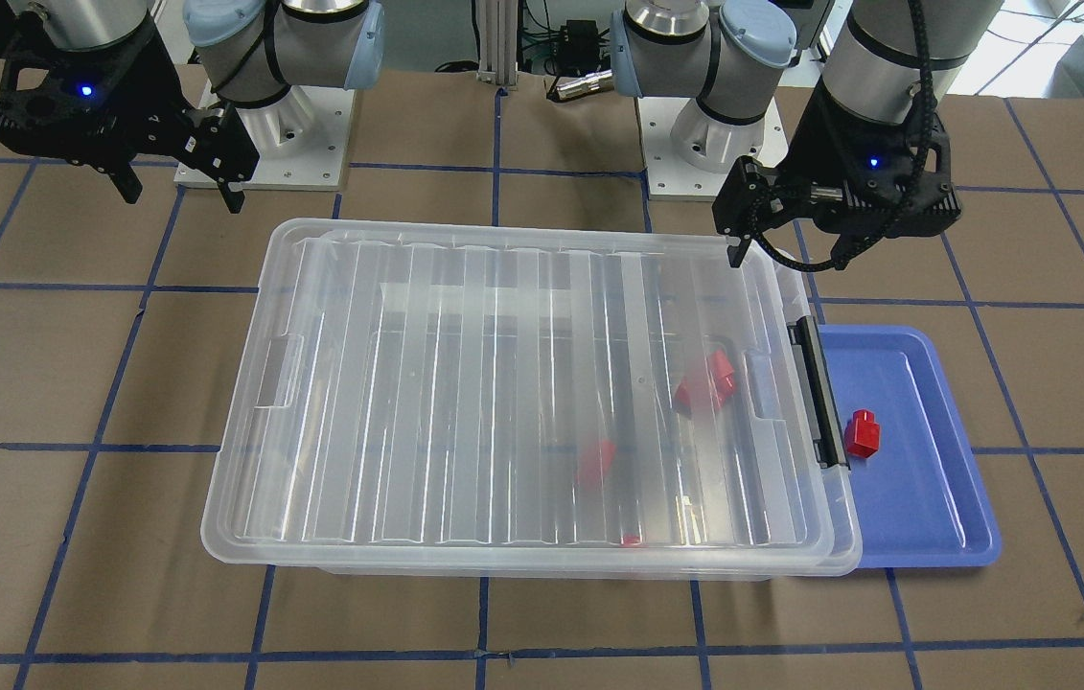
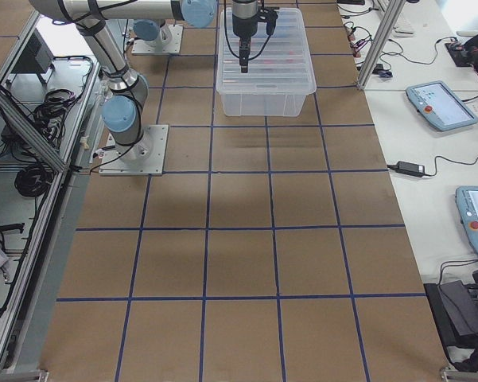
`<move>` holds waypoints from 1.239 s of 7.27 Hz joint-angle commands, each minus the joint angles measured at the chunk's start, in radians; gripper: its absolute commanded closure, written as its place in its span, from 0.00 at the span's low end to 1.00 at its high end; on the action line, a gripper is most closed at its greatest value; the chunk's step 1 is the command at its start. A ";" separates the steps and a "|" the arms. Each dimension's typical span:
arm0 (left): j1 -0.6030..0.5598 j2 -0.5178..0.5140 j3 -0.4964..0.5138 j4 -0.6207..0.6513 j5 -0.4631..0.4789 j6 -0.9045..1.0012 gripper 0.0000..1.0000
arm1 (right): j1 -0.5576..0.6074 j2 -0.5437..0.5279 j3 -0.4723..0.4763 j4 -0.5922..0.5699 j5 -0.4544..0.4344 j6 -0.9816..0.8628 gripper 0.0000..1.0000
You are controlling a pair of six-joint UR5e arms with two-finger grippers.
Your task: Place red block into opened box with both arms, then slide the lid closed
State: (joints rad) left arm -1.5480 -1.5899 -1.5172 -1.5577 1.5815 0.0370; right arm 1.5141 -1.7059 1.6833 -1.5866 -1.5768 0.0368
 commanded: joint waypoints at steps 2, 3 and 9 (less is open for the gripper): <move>-0.001 0.001 0.003 -0.001 -0.002 0.003 0.00 | 0.000 0.002 0.006 -0.001 -0.008 -0.014 0.00; 0.006 -0.002 0.017 -0.001 -0.003 0.001 0.00 | 0.002 -0.004 0.006 -0.001 0.004 0.001 0.00; 0.219 -0.087 0.005 -0.015 -0.014 0.204 0.00 | -0.008 0.077 0.053 -0.070 0.006 0.026 0.00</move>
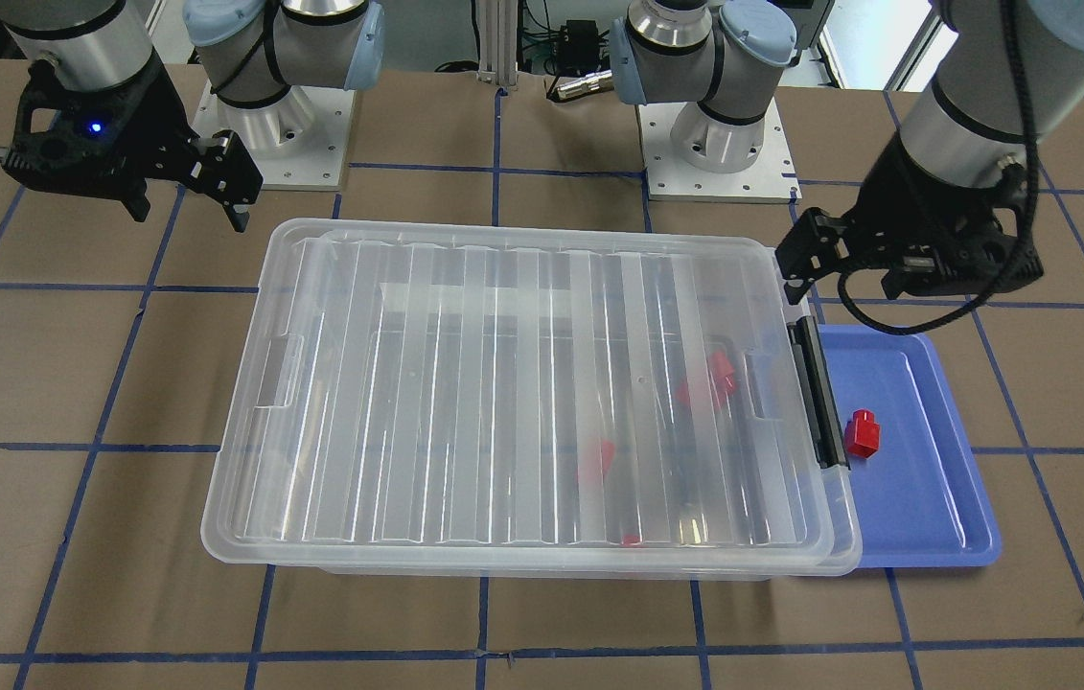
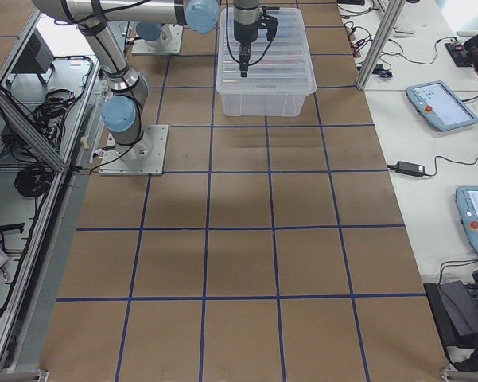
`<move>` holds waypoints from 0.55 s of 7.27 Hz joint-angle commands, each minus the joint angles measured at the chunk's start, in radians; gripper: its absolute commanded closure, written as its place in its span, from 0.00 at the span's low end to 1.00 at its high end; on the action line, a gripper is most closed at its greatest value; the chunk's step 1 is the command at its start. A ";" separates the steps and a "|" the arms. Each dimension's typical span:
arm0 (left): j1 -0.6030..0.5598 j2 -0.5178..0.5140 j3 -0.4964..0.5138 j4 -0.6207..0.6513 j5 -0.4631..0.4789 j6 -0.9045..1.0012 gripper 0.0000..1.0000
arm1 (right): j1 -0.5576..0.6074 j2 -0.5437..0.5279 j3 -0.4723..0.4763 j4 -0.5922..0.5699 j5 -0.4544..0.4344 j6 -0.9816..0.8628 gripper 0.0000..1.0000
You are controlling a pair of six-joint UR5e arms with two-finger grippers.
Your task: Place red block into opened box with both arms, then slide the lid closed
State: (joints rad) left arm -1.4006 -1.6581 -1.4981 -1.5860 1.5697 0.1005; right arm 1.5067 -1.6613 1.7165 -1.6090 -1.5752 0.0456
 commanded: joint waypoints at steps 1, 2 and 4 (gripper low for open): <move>0.131 -0.037 -0.031 0.059 0.000 0.327 0.00 | 0.001 0.102 0.006 -0.093 0.006 0.035 0.00; 0.217 -0.064 -0.054 0.102 -0.007 0.417 0.00 | 0.004 0.161 0.005 -0.135 0.003 0.036 0.00; 0.306 -0.138 -0.131 0.258 -0.096 0.710 0.00 | 0.004 0.218 0.009 -0.201 0.003 0.036 0.00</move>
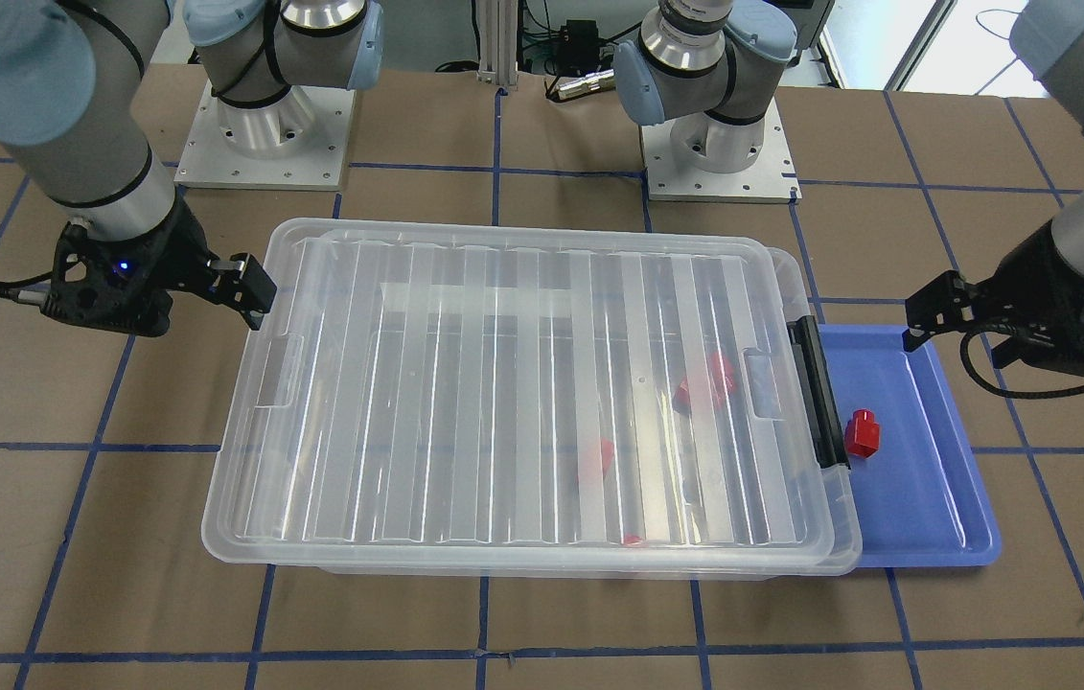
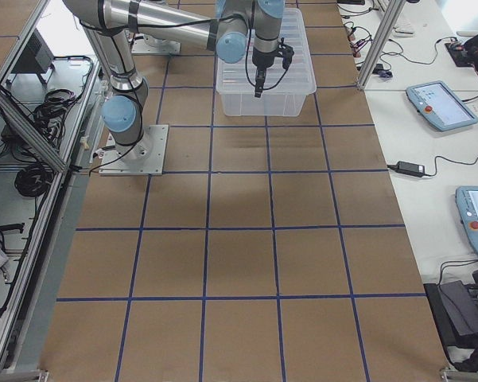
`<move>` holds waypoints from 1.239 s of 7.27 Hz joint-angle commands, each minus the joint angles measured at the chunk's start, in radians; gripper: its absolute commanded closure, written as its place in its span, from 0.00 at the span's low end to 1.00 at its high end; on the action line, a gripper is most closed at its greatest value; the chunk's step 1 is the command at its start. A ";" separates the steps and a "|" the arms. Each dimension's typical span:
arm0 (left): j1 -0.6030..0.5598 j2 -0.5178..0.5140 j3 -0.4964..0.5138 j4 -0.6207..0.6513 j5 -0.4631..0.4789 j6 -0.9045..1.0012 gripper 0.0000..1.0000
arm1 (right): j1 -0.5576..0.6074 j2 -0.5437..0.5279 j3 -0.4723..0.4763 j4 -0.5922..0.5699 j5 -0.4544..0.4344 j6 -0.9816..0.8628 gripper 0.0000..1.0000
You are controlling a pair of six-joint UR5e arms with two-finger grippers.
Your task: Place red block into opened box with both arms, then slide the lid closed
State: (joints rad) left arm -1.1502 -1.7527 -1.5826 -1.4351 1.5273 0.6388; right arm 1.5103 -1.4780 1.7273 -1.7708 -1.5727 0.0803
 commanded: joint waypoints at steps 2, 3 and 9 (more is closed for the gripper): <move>0.101 -0.109 -0.105 0.220 -0.056 0.197 0.00 | 0.001 0.045 0.003 -0.056 0.002 0.003 0.00; 0.101 -0.132 -0.120 0.229 -0.050 0.231 0.00 | 0.001 0.051 0.003 -0.056 0.002 0.004 0.00; 0.050 -0.153 -0.349 0.570 -0.007 0.271 0.00 | -0.005 0.088 -0.008 -0.056 -0.013 0.003 0.00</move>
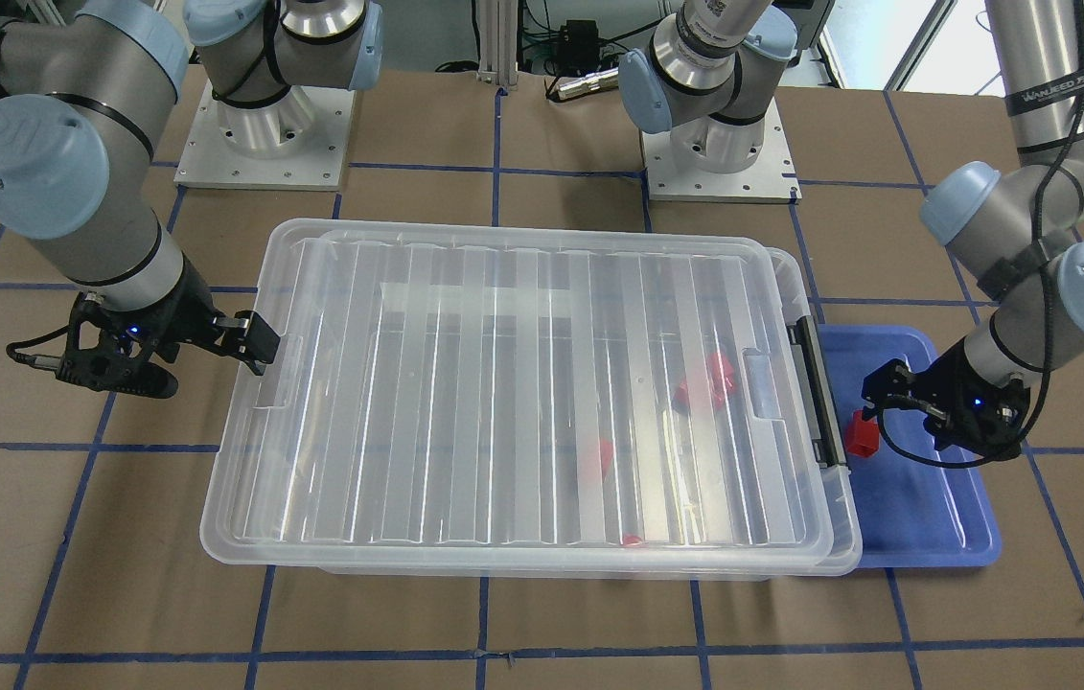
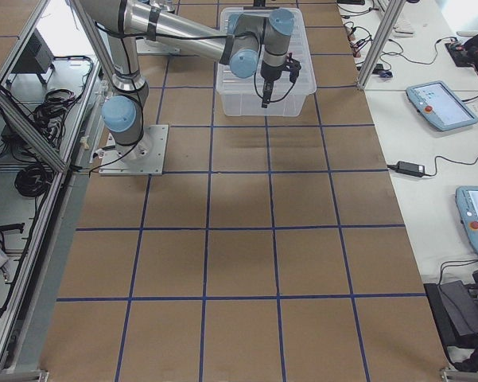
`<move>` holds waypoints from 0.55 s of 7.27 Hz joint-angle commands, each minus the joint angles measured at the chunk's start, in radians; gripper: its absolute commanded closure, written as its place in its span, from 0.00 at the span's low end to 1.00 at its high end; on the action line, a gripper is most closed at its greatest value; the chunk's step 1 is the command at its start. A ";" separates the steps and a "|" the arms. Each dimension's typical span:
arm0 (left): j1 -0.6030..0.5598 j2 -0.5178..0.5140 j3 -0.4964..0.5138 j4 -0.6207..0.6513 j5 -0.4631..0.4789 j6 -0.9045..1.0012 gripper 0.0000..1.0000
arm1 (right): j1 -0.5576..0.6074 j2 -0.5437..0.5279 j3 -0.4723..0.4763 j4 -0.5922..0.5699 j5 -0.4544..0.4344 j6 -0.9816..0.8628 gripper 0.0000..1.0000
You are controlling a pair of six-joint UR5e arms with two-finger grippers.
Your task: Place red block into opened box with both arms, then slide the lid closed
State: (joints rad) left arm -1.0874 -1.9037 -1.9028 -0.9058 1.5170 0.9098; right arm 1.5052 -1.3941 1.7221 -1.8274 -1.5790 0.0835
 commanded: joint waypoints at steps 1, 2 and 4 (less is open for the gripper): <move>-0.013 -0.017 -0.033 0.032 0.002 -0.021 0.00 | -0.002 0.004 -0.001 -0.001 -0.010 -0.010 0.00; -0.016 -0.029 -0.033 0.039 0.002 -0.050 0.00 | -0.014 0.004 0.001 -0.003 -0.015 -0.016 0.00; -0.016 -0.035 -0.033 0.030 0.006 -0.092 0.00 | -0.045 0.004 0.001 -0.001 -0.048 -0.030 0.00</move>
State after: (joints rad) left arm -1.1022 -1.9352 -1.9365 -0.8712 1.5204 0.8506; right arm 1.4780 -1.3898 1.7236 -1.8289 -1.6052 0.0649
